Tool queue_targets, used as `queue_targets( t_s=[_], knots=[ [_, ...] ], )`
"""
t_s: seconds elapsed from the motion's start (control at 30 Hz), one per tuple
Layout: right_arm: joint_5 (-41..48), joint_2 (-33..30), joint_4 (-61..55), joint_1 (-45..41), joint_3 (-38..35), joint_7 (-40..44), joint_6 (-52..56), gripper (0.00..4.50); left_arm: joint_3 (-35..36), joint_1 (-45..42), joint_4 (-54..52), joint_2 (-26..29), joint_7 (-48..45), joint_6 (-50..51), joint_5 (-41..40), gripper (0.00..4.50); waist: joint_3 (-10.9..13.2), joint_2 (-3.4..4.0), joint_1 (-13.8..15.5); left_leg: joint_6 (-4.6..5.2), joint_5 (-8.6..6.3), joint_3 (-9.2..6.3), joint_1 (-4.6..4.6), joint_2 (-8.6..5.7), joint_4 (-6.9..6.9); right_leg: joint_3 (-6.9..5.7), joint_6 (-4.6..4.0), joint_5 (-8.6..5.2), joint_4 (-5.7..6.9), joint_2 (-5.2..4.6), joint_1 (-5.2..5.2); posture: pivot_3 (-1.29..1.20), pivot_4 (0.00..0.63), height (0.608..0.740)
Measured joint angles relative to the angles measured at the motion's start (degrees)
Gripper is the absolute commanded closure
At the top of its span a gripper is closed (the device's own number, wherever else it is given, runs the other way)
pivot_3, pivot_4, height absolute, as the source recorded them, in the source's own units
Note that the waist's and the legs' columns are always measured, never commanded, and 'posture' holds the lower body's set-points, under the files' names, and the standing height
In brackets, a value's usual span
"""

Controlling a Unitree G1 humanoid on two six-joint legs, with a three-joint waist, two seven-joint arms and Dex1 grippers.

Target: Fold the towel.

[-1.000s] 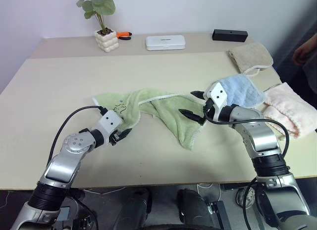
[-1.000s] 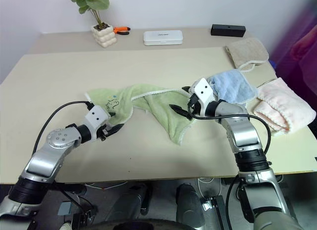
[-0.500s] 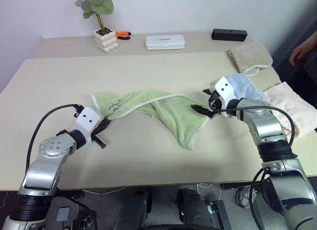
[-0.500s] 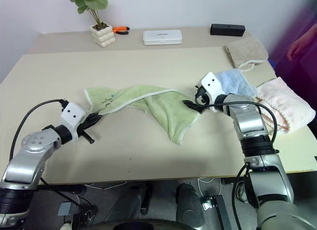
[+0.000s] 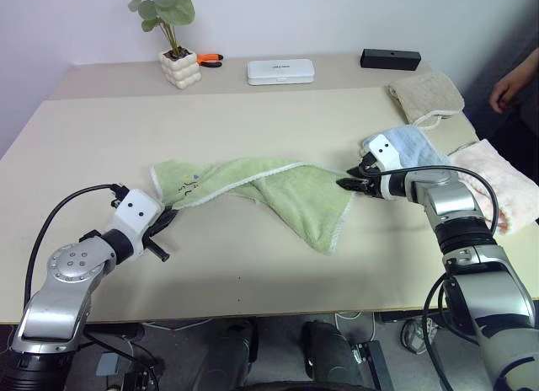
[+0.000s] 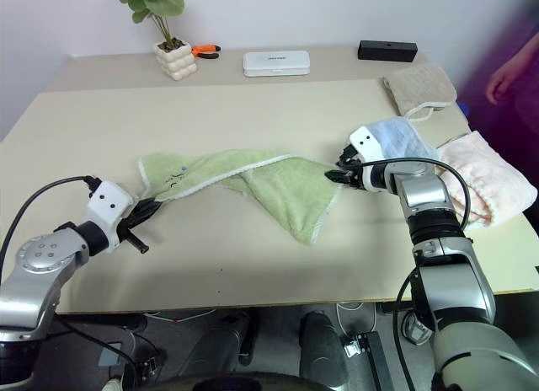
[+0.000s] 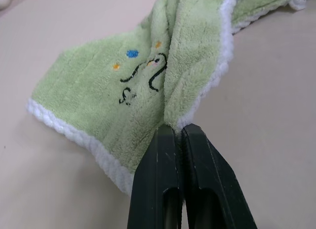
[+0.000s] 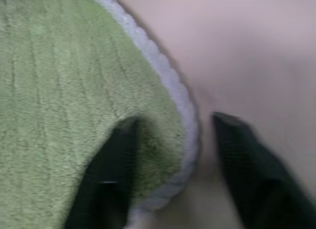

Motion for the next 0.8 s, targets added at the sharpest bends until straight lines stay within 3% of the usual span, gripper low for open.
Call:
queue_targets(
  t_s=[0.03,0.27,0.37,0.57,0.67,0.8],
  knots=[
    [0.0,0.0,-0.2,0.0,0.0,0.2,0.2,4.44,0.0,0.0,0.0,0.0,0.0,0.0,0.0,4.50,0.0,0.00,0.0,0.00,0.00,0.00,0.00,0.00,0.00,0.00,0.00,0.00,0.00,0.00,0.00,0.00,0.150,0.740],
    [-0.7,0.0,-0.1,-0.5,-0.3,-2.9,-2.5,4.44,0.0,-2.0,3.1,0.0,0.0,-1.2,0.2,4.50,0.0,0.03,0.0,0.00,0.00,0.00,0.00,0.00,0.00,0.00,0.00,0.00,0.02,0.00,-0.02,0.00,0.150,0.740],
    [-2.1,0.1,3.4,-5.2,-1.5,-7.6,-8.2,4.44,0.4,-10.3,10.3,-0.7,3.0,-4.1,1.3,4.50,0.1,0.09,0.1,-0.06,0.04,0.00,-0.01,-0.01,0.03,-0.01,-0.03,0.04,0.05,0.04,-0.04,0.00,0.150,0.740],
    [-4.0,0.4,10.6,-19.8,-3.0,-15.0,-20.8,4.44,2.7,-35.0,29.7,-1.5,12.7,-12.2,3.7,4.50,0.1,-0.01,-0.2,-0.32,0.19,0.01,-0.14,-0.02,-0.01,-0.01,0.06,0.10,0.06,0.07,-0.22,0.00,0.150,0.740],
    [-4.0,0.7,12.5,-26.8,-3.8,-16.6,-25.6,4.44,6.0,-48.1,37.2,-0.6,15.9,-17.1,2.1,4.50,0.2,-0.10,-0.6,-0.48,0.30,0.08,-0.82,-0.03,0.08,0.04,0.10,0.15,0.16,0.04,-0.93,0.00,0.150,0.740],
    [-1.6,0.5,8.7,-27.9,-5.2,-12.8,-27.8,4.44,9.7,-46.7,36.3,3.8,12.5,-20.1,-1.0,4.50,0.1,-0.03,-1.9,-0.26,0.17,0.44,-0.77,-0.02,-0.09,0.12,0.13,0.13,0.10,-0.06,-0.94,0.00,0.150,0.740]
  ],
)
